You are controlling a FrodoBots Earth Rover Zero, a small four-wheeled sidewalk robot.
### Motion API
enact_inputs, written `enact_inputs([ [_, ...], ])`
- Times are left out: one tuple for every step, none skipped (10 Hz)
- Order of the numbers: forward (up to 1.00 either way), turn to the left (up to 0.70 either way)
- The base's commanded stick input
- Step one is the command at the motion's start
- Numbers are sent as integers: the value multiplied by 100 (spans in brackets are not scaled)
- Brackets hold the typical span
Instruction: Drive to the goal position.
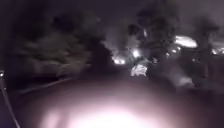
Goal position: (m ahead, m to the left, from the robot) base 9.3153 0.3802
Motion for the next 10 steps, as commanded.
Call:
enact_inputs([
  [50,0],
  [50,0],
  [50,0],
  [50,0],
  [50,0],
  [50,0],
  [50,0],
  [50,0],
  [50,0],
  [50,0],
])
